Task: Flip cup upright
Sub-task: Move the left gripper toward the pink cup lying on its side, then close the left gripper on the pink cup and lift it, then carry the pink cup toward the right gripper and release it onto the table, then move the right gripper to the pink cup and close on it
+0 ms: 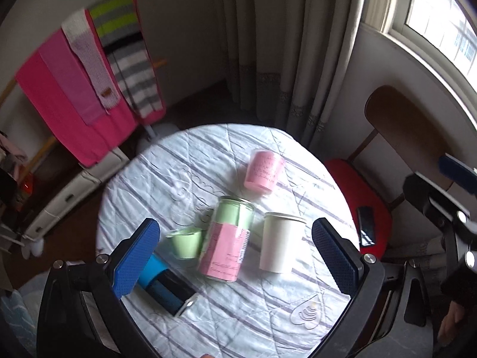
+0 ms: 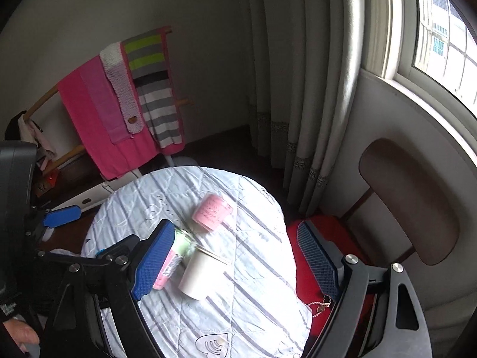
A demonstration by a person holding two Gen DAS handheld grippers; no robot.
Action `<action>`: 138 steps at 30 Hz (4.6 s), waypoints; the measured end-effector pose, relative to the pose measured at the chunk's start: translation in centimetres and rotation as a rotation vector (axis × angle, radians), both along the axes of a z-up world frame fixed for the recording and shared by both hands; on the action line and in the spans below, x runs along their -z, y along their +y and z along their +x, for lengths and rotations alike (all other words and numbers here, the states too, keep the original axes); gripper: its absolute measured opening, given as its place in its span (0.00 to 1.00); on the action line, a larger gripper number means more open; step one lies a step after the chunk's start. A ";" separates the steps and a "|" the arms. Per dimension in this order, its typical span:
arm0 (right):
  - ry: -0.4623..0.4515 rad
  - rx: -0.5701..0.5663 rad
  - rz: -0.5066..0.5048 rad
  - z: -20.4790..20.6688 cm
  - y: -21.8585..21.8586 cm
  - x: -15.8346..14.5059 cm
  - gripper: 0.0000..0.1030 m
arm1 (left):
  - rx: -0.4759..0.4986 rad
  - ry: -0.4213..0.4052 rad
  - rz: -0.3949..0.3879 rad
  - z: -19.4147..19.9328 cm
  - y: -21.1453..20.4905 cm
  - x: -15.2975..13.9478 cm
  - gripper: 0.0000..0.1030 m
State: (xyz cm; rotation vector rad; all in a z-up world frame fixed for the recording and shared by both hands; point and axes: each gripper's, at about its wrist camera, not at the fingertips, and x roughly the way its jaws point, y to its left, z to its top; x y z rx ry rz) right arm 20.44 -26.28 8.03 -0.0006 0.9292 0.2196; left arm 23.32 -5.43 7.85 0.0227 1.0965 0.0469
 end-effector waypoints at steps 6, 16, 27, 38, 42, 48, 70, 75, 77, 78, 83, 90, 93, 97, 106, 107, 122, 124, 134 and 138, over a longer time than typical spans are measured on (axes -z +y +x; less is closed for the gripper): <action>0.070 0.030 -0.023 2.4 -0.5 2.3 0.83 | 0.041 0.112 0.018 5.1 -0.1 3.4 1.00; 0.190 0.112 -0.038 5.6 -1.6 7.0 0.83 | 0.178 0.358 0.037 14.2 -1.8 12.7 1.00; 0.285 0.168 -0.025 7.6 -2.0 10.5 0.83 | 0.254 0.521 0.051 18.3 -3.6 19.9 0.94; 0.320 0.181 -0.021 8.5 -2.2 11.7 0.83 | 0.283 0.567 -0.026 19.9 -3.5 21.3 0.61; 0.339 0.167 -0.021 8.4 -1.9 12.2 0.83 | 0.269 0.556 -0.085 20.6 -2.3 20.9 0.61; 0.345 0.147 -0.011 7.8 -1.4 12.5 0.83 | 0.269 0.496 -0.098 19.6 -0.9 18.8 0.61; 0.258 -0.019 -0.032 0.4 1.7 10.0 0.83 | 0.200 0.301 -0.155 -0.6 3.7 9.1 0.61; 0.243 -0.035 -0.033 -2.0 2.3 11.0 0.83 | 0.229 0.428 -0.184 -4.8 3.6 12.6 0.61; 0.251 -0.036 -0.005 -2.7 2.4 11.8 0.83 | 0.251 0.467 -0.164 -5.6 3.2 14.3 0.61; 0.257 -0.035 0.006 -3.1 2.5 12.2 0.83 | 0.264 0.480 -0.159 -6.0 3.0 15.0 0.61; 0.293 -0.007 0.010 -4.8 3.1 14.6 0.83 | 0.300 0.557 -0.149 -7.7 2.5 18.2 0.61; 0.333 0.053 0.032 -6.1 2.9 16.4 0.83 | 0.311 0.579 -0.163 -8.7 2.4 19.8 0.62; 0.319 0.062 0.030 -6.2 2.8 16.2 0.83 | 0.325 0.577 -0.146 -8.4 1.9 21.0 0.62; 0.304 0.039 0.041 -6.5 3.0 16.9 0.83 | 0.333 0.538 -0.124 -8.4 1.1 22.4 0.68; 0.385 -0.063 0.280 -8.9 5.4 18.5 0.83 | 0.382 0.354 -0.084 -12.3 3.1 21.5 0.80; 0.386 -0.076 0.309 -9.2 5.6 18.4 0.83 | 0.386 0.315 -0.074 -12.9 3.5 21.1 0.80; 0.366 0.074 0.426 -13.7 9.3 18.4 0.83 | 0.379 -0.084 -0.052 -23.3 10.6 16.4 0.81; 0.354 0.088 0.418 -14.2 10.1 18.1 0.83 | 0.340 -0.136 -0.021 -24.6 12.0 15.5 0.82; 0.325 0.210 0.329 -13.3 13.0 18.1 0.83 | 0.104 -0.243 0.098 -24.4 18.6 14.0 0.88; 0.349 0.244 0.310 -12.4 13.5 18.7 0.83 | 0.067 -0.236 0.072 -23.5 19.9 14.3 0.88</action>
